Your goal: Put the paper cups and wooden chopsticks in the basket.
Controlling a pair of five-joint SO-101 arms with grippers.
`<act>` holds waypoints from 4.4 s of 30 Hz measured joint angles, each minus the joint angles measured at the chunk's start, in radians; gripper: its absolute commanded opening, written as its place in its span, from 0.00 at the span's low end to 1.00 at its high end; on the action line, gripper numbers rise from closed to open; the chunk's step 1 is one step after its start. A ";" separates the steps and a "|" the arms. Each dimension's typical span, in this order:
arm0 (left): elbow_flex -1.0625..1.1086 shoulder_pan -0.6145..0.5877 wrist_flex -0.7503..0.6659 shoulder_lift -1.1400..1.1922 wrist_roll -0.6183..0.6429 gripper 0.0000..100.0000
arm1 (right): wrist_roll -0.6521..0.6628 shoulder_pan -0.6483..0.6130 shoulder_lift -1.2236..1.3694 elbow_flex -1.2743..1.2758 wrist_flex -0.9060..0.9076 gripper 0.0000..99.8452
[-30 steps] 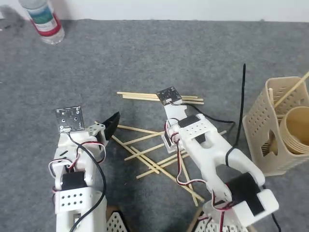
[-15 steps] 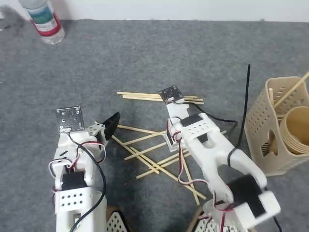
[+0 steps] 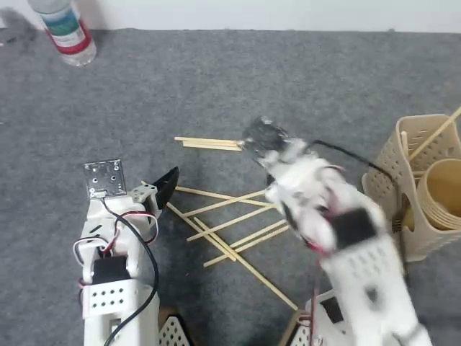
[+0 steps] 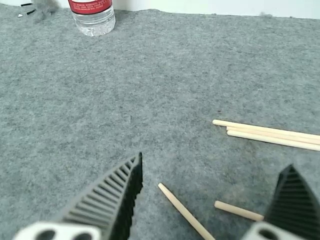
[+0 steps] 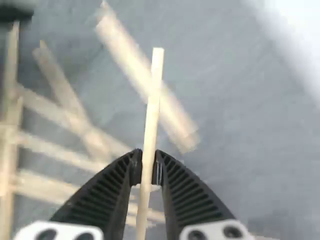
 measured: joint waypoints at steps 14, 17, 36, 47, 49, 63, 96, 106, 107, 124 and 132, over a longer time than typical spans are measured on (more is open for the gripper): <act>0.000 0.000 0.000 0.000 0.000 0.39 | 0.003 0.546 -0.150 -0.176 -0.434 0.01; 0.000 0.000 0.000 0.000 0.000 0.39 | -0.086 0.615 -0.152 -0.176 -0.566 0.01; 0.000 0.000 0.000 0.000 0.000 0.39 | -0.371 0.778 -0.149 0.169 -0.902 0.01; 0.000 0.000 0.000 0.000 0.000 0.39 | -0.371 0.776 -0.150 0.170 -0.908 0.01; 0.000 0.000 0.000 0.000 0.000 0.39 | -0.371 0.776 -0.150 0.170 -0.908 0.01; 0.000 0.000 0.000 0.000 0.000 0.39 | -0.371 0.776 -0.150 0.173 -0.908 0.10; 0.000 0.000 0.000 0.000 0.000 0.39 | -0.213 0.272 -0.097 -0.051 -0.176 0.19; 0.000 0.000 0.000 0.000 0.000 0.39 | -0.178 -0.249 0.272 -0.141 0.299 0.19; 0.000 -0.003 0.000 0.000 0.000 0.39 | -0.176 -0.284 0.282 -0.140 0.304 0.19; 0.000 -0.130 -0.043 0.000 0.048 0.39 | -0.173 -0.601 0.298 0.400 0.014 0.19; 0.000 -0.130 -0.043 0.000 0.048 0.39 | -0.170 -0.632 0.298 0.466 -0.075 0.19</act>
